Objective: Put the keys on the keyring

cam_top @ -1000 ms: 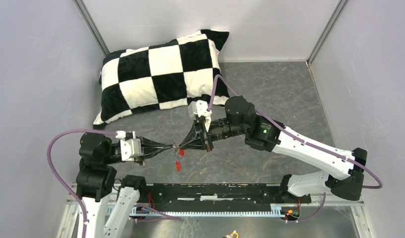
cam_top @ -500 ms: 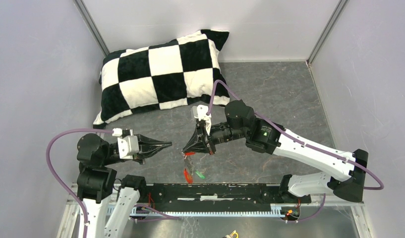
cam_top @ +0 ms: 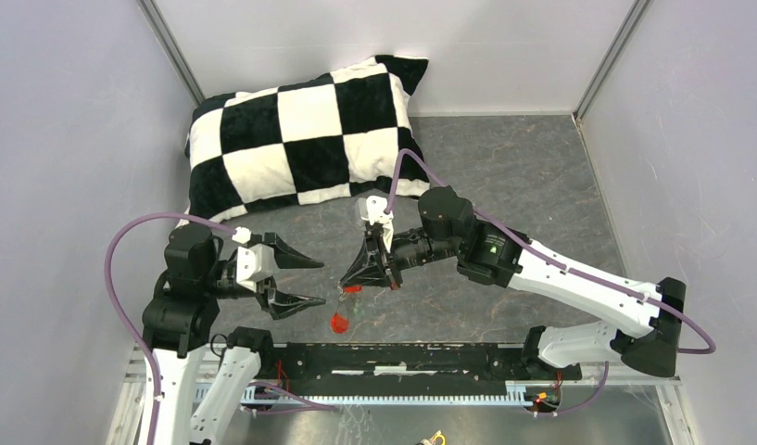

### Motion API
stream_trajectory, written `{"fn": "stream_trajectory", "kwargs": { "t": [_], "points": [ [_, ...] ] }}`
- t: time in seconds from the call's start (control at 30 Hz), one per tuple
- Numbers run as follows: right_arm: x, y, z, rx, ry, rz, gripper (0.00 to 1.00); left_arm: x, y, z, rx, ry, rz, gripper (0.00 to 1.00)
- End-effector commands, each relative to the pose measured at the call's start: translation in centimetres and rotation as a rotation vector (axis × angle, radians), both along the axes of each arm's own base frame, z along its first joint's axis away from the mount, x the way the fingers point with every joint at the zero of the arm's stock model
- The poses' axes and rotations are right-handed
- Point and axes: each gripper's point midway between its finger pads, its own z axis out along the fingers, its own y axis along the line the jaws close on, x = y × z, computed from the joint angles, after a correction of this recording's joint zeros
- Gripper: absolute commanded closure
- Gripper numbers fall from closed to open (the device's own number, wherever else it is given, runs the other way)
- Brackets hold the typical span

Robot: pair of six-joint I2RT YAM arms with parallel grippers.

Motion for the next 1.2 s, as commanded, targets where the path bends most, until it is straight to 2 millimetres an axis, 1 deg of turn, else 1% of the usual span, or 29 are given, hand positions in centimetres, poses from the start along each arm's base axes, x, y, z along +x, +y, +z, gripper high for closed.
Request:
{"fn": "stream_trajectory", "kwargs": {
  "t": [0.0, 0.1, 0.2, 0.27, 0.4, 0.63, 0.73, 0.9, 1.0, 1.17],
  "points": [
    [-0.7, 0.7, 4.3, 0.127, -0.033, 0.053, 1.00, -0.3, -0.2, -0.5, -0.005, -0.037, -0.065, 0.28],
    [-0.8, 1.0, 4.3, 0.125, -0.025, 0.066, 1.00, -0.4, -0.5, 0.0, -0.023, -0.039, -0.102, 0.29],
    [-0.8, 1.2, 4.6, 0.133, -0.023, 0.068, 1.00, -0.7, -0.6, 0.3, -0.036, -0.047, -0.128, 0.39],
    [-0.8, 1.3, 4.8, 0.142, -0.023, 0.069, 1.00, -0.9, -0.6, 0.3, -0.045, -0.038, -0.143, 0.44],
    [-0.8, 1.6, 5.4, 0.157, -0.027, 0.080, 1.00, -0.9, -0.7, 0.4, -0.047, -0.039, -0.149, 0.50],
    [-0.8, 1.9, 5.8, 0.167, -0.028, 0.093, 1.00, -1.0, -0.7, 0.7, -0.048, -0.039, -0.152, 0.54],
    [-0.9, 1.9, 5.9, 0.167, -0.025, 0.095, 1.00, -1.0, -0.7, 0.9, -0.049, -0.053, -0.155, 0.61],
    [-0.8, 2.0, 5.8, 0.164, -0.020, 0.097, 1.00, -1.3, -0.7, 1.3, -0.057, -0.054, -0.168, 0.66],
    [-0.9, 2.1, 5.7, 0.161, -0.016, 0.101, 1.00, -1.5, -0.7, 1.4, -0.060, -0.059, -0.172, 0.74],
    [-1.0, 2.1, 5.7, 0.162, -0.015, 0.105, 1.00, -1.6, -0.7, 1.5, -0.061, -0.068, -0.176, 0.92]
  ]
}}
